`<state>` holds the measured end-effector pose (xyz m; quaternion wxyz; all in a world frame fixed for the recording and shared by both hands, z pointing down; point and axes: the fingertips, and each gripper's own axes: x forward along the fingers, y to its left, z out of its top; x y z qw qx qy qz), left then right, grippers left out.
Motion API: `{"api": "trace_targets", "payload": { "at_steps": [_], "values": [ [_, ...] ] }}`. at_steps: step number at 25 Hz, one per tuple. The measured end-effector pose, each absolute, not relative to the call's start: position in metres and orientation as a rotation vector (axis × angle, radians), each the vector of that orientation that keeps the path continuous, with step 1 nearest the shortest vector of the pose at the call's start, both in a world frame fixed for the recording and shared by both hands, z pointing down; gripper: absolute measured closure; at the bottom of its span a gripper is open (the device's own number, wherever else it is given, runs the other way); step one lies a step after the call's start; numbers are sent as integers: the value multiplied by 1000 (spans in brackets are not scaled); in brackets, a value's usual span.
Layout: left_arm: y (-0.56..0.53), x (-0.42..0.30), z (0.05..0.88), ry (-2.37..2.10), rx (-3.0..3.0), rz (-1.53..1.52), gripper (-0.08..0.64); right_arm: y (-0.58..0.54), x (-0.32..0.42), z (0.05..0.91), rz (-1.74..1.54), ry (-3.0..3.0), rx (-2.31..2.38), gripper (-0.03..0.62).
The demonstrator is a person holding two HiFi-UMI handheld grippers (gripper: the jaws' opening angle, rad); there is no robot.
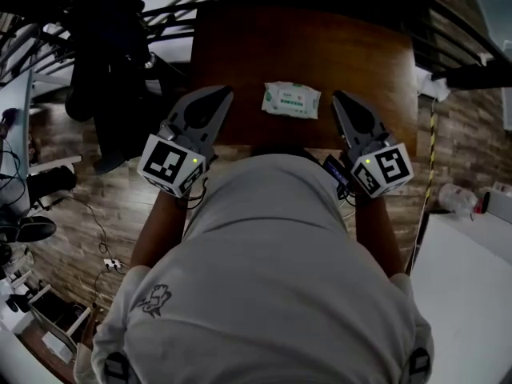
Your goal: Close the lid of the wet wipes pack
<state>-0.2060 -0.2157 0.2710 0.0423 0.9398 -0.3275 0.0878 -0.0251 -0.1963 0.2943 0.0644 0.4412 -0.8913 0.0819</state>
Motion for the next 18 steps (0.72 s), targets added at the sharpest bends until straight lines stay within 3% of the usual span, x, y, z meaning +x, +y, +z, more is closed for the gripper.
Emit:
{"api": "trace_targets", "payload": {
  "at_steps": [18],
  "values": [
    [-203, -205, 268, -951, 2888, 300, 548, -173, -27, 277, 211, -2675, 1349, 552]
  ]
}}
